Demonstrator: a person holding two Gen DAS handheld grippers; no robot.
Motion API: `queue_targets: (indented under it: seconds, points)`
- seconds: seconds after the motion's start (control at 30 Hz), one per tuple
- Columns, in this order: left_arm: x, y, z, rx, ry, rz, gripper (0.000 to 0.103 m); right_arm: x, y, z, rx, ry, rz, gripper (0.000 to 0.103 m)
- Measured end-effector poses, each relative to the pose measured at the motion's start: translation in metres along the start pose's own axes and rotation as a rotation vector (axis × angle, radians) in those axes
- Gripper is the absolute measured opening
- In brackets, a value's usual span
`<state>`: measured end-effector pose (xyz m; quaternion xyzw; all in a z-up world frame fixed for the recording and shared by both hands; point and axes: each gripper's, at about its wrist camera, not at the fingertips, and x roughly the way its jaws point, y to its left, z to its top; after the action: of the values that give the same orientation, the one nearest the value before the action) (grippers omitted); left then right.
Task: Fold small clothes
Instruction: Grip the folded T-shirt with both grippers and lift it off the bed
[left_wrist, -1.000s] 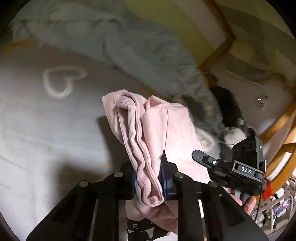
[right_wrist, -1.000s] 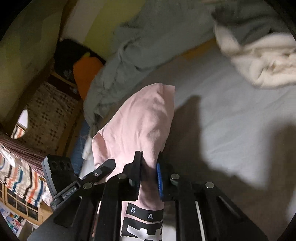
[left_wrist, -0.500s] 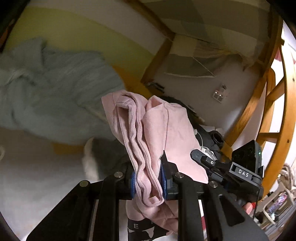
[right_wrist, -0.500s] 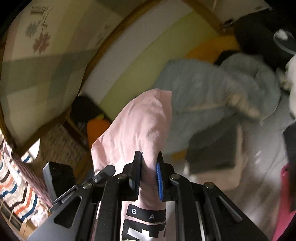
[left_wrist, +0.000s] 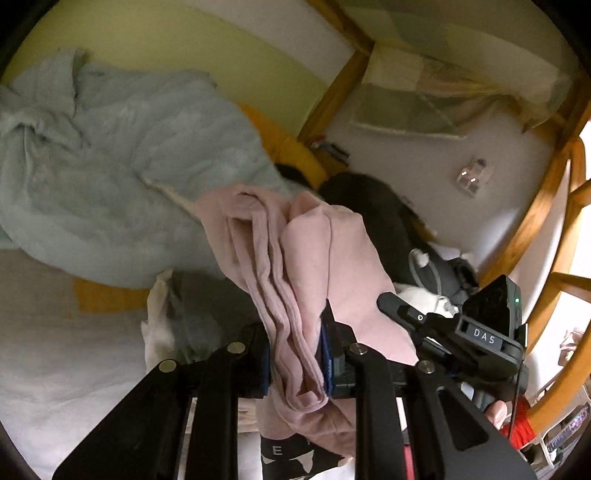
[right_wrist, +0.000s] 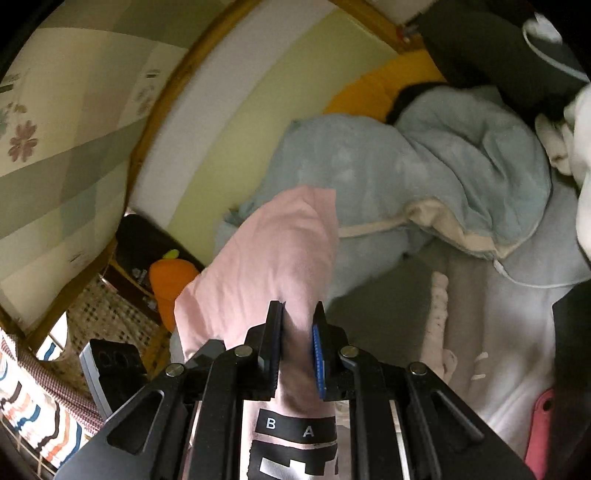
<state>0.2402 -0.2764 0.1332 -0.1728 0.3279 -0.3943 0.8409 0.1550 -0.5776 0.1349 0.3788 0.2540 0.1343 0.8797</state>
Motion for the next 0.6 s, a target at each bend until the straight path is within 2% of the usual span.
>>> queue_targets:
  seconds: [0.2,0.37,0.6]
  points:
    - [0.023,0.022,-0.014,-0.014,0.068,0.037,0.019,0.028,-0.023,-0.009,0.008,0.056,-0.063,0.015]
    - [0.027,0.034,-0.019,-0.038,0.074,0.023,0.02,0.04,-0.029,-0.011,-0.009,0.092,-0.059,0.015]
    - [0.042,0.043,-0.02,-0.029,0.1,0.028,0.02,0.052,-0.039,-0.015,-0.008,0.098,-0.107,0.015]
